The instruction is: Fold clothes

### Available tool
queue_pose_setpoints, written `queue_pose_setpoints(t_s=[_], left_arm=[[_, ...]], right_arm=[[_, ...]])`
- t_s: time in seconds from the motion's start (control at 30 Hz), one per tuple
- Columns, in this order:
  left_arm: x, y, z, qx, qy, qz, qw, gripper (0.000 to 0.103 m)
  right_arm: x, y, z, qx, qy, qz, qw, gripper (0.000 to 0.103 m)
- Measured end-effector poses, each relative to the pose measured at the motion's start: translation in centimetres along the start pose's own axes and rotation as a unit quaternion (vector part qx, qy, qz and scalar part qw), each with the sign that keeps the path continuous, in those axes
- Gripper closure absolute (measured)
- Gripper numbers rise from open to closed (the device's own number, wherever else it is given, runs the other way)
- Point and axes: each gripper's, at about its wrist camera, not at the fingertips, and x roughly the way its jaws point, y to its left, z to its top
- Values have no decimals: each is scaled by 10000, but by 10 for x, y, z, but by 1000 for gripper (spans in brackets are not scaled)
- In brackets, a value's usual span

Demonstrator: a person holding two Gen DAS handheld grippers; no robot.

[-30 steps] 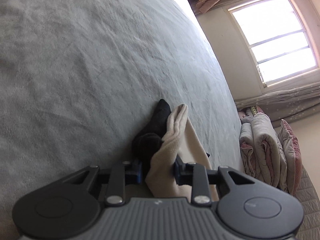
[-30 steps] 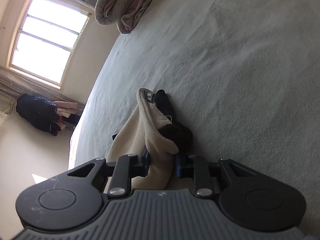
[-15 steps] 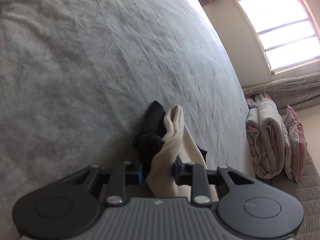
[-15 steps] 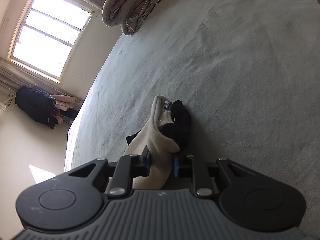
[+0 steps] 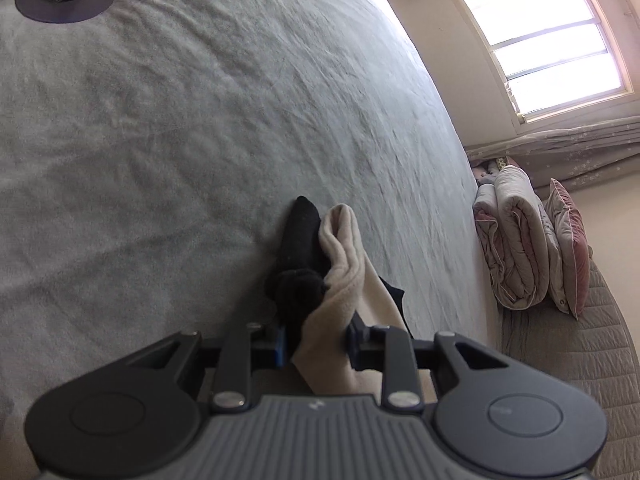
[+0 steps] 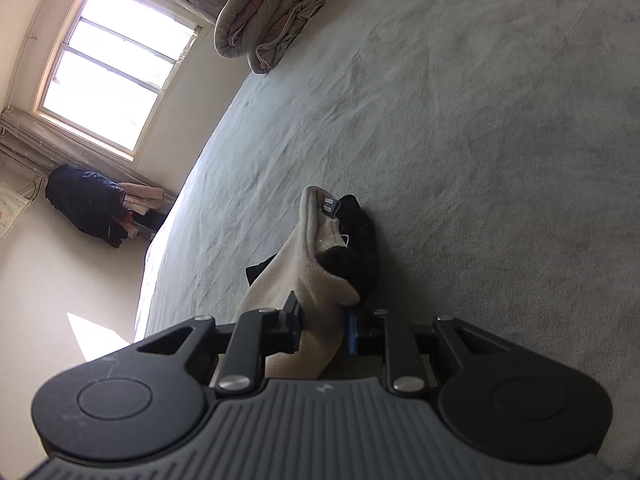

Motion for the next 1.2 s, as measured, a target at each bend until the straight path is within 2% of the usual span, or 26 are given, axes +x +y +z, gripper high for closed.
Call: queue_pose_setpoints(t_s=[0.13,0.3,0.4,0.5,0.57,0.63,0.7,0.77,0.87,0.93,1.0,1.07,1.13,1.2], left_arm=[[-12,19,-11,129,2,-172,9998,75],[-9,41,-25,722,-102,-289,9969,73],[-13,35,-24,1072,-199,-310,9936,66],[-22,35,-23,1253,-446,-272,9907,56],[-31,33,-22,1351,-765,-152,9878,49],[-40,26,-20,1580,-1222,19,9799,47],[-46,17,-19,1891,-1635,143,9682,47],[-47,1,-21,2320,-2025,253,9510,50],[-49,-12,-32,2968,-2329,307,9256,56],[-45,-19,-40,3363,-2327,265,9122,58],[-36,-26,-49,3641,-2246,249,9035,59],[-25,-29,-55,3836,-2151,338,8975,60],[-13,-30,-59,3968,-2041,475,8937,60],[-4,-26,-58,4001,-1935,654,8934,60]], right_arm=[[-15,-12,-15,-65,-67,49,9999,79],[-9,-29,-36,-442,-231,44,9987,77],[-3,-31,-38,-537,-338,109,9979,76],[-2,-24,-33,-726,-368,166,9965,63],[-4,-21,-32,-817,-425,153,9956,57],[-6,-19,-32,-866,-531,137,9947,54],[-8,-13,-31,-968,-716,13,9927,53],[-10,-6,-30,-1156,-1002,-247,9879,51],[-10,11,-34,-1780,-1496,-599,9708,51],[-7,22,-41,-2258,-1731,-663,9564,51],[-2,33,-50,-2759,-1897,-661,9400,51],[3,38,-63,-3211,-1968,-712,9236,52],[12,38,-68,-3460,-1943,-734,9150,53],[27,34,-68,-3610,-1823,-803,9111,54]])
